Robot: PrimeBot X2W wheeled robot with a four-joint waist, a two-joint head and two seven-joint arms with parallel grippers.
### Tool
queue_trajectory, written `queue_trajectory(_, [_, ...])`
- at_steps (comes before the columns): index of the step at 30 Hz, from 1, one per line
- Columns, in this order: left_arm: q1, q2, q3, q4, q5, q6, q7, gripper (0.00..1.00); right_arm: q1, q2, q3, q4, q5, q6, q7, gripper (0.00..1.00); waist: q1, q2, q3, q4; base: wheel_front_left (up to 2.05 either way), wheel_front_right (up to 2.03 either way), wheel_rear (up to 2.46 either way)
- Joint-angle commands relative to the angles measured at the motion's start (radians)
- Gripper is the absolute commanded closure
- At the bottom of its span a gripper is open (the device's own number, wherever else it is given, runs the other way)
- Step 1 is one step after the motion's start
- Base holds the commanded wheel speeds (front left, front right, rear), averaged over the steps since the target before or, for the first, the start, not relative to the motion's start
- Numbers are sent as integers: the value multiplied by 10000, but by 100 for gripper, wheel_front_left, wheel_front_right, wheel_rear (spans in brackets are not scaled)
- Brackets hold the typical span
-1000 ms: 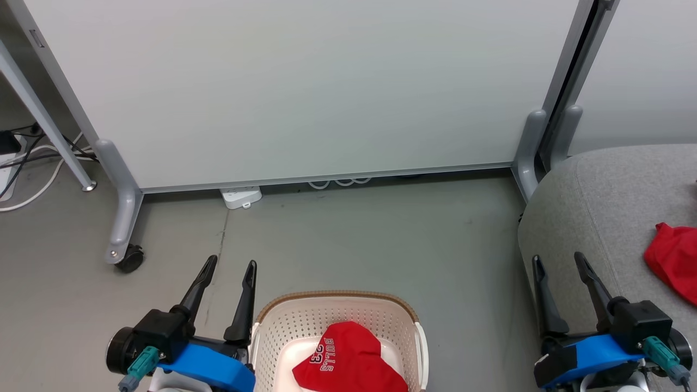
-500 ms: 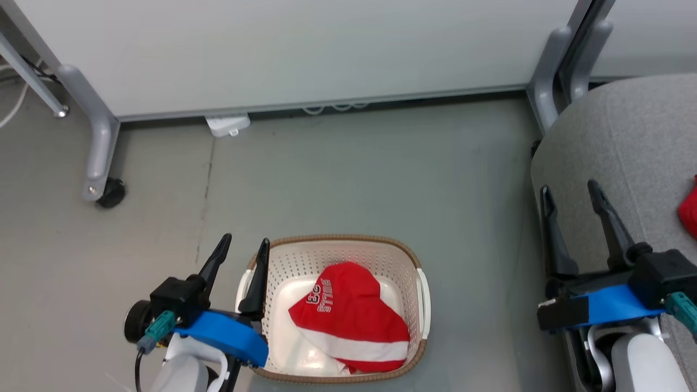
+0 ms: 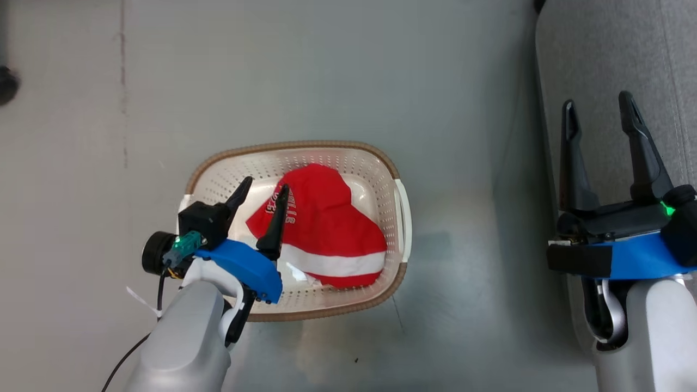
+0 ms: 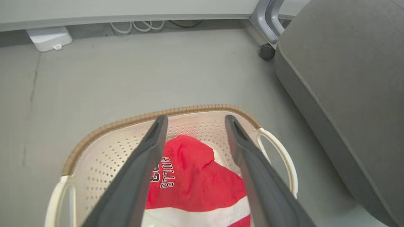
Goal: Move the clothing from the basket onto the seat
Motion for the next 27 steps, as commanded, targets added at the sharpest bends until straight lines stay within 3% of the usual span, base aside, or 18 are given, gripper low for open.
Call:
queue_trajectory(1, [-336, 44, -61, 385, -95, -38, -32, 0, -267, 34, 95, -83, 22, -7, -106, 0, -4, 0, 1210, -748, 0, 0, 0])
queue_trajectory(11, [-2037, 41, -370, 2885, -885, -37, 92, 0, -752, 178, 714, -11, 248, -7, -554, 0, -4, 0, 2751, -1549, 0, 0, 0])
queue_trajectory(20, [-3315, 127, -419, 4235, -1050, 23, 142, 0, -964, 204, 941, -111, 659, -7, -899, 0, -4, 0, 3918, -2065, 0, 0, 0])
queue_trajectory(27, [-3823, 376, -366, 4906, -1007, 625, 171, 0, -877, 203, 1192, -115, 972, -7, -1088, 0, -4, 0, 4450, -2392, 0, 0, 0])
